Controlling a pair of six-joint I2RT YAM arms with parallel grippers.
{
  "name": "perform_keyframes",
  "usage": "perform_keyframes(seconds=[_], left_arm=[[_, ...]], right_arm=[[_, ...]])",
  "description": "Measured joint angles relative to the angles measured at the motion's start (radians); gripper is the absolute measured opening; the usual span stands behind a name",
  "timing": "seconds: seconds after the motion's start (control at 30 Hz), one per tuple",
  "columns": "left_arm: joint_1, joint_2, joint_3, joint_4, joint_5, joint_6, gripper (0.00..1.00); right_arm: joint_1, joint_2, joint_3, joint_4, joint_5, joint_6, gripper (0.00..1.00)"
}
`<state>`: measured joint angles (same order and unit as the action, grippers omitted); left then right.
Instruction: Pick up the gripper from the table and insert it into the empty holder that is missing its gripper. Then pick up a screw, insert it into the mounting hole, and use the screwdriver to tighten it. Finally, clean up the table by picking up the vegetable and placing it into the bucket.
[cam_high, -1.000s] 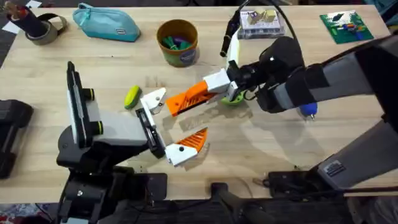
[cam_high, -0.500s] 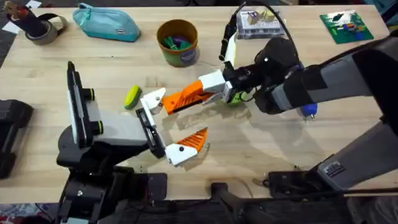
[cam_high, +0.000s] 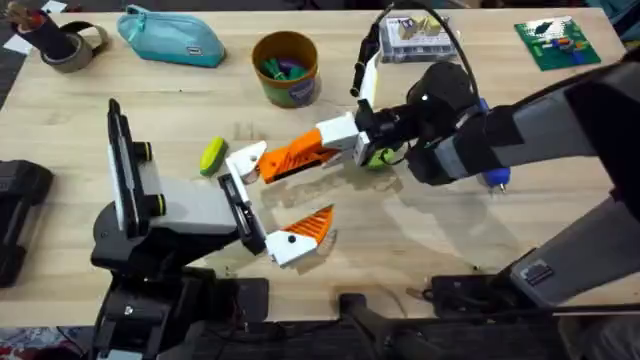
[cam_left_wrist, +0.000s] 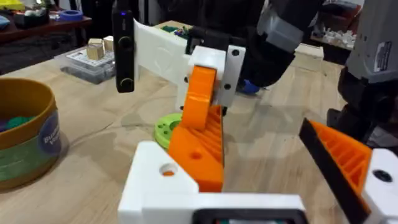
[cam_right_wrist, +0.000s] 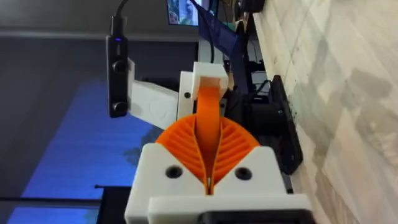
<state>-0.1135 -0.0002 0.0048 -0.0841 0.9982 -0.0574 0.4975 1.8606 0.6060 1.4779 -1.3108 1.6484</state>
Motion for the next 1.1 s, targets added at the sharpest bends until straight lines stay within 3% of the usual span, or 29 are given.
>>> perform_keyframes(seconds=[0.47,1.1], left_arm=[[0.000,0.000,0.000,0.002,-0.016,0.001,0.986],[0.007,0.000,0.000,0.002,-0.032,-0.004,0.986]], right_arm=[[0.064,0.000,0.000,-0.021,0.136,-0.030,0.019],[0.087,0.000,0.060,-0.148,0.134,-0.087,0.019]])
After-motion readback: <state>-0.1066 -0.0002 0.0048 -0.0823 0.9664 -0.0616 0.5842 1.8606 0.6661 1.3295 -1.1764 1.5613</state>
